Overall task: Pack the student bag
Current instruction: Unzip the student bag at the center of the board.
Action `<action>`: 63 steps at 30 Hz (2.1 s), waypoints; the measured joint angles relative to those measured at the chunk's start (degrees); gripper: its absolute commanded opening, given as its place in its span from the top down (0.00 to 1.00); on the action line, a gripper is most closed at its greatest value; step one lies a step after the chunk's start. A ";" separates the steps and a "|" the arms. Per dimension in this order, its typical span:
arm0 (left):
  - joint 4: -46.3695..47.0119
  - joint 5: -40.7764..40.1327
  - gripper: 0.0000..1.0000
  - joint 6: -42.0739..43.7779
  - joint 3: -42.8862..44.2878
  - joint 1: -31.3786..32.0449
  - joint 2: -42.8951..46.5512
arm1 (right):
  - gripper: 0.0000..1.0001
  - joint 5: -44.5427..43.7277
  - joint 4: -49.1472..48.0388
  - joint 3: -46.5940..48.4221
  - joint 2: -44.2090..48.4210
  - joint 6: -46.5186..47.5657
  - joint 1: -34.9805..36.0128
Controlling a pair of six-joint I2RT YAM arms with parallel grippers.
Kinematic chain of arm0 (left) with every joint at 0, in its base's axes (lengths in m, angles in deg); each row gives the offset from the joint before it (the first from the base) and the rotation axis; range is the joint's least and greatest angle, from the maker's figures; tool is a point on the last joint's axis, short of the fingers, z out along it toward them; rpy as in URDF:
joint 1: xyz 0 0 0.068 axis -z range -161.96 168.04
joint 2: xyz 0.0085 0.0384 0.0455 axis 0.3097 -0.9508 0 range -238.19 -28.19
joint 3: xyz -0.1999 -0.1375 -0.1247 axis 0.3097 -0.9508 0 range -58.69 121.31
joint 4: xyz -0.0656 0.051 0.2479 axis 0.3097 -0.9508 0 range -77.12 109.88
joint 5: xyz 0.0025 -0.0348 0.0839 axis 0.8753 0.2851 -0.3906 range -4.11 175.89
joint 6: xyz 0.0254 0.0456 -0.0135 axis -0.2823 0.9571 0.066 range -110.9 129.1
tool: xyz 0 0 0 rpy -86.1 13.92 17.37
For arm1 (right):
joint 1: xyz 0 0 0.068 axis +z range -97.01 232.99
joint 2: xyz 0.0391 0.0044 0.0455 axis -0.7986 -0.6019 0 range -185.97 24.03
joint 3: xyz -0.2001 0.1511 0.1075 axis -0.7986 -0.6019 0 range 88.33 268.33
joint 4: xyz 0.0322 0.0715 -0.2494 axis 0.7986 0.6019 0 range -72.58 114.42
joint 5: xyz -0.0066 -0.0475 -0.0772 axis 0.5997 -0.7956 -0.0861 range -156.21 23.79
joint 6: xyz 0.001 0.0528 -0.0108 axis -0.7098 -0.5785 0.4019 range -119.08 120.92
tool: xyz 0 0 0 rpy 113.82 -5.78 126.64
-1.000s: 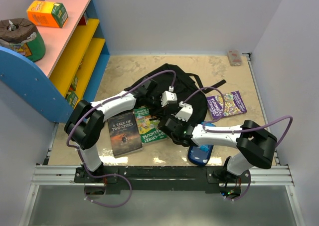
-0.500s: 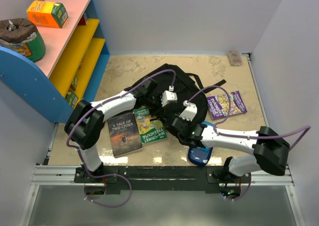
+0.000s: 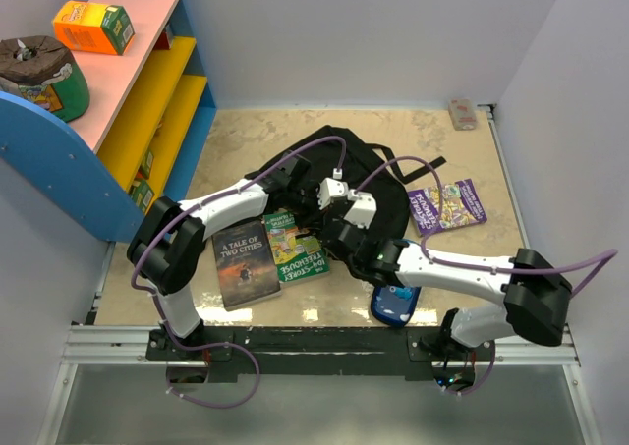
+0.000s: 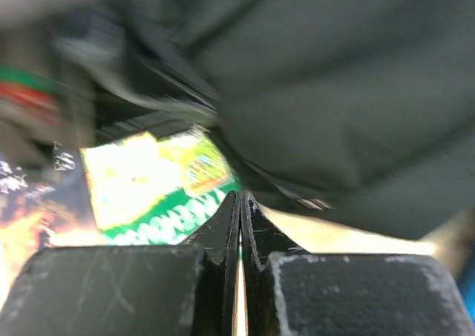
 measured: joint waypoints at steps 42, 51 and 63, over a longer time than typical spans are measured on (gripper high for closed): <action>0.02 -1.25 1.00 -1.84 -0.57 0.09 0.04 | 1.00 1.57 -15.69 -8.39 -2.08 4.04 0.55; 0.13 -0.98 1.00 -1.84 -0.57 0.02 0.04 | 1.00 2.01 -17.03 -6.71 -3.65 6.99 0.55; 0.46 -0.81 1.00 -1.84 -0.57 0.02 0.04 | 1.00 2.99 -18.86 -3.54 -6.27 9.79 0.48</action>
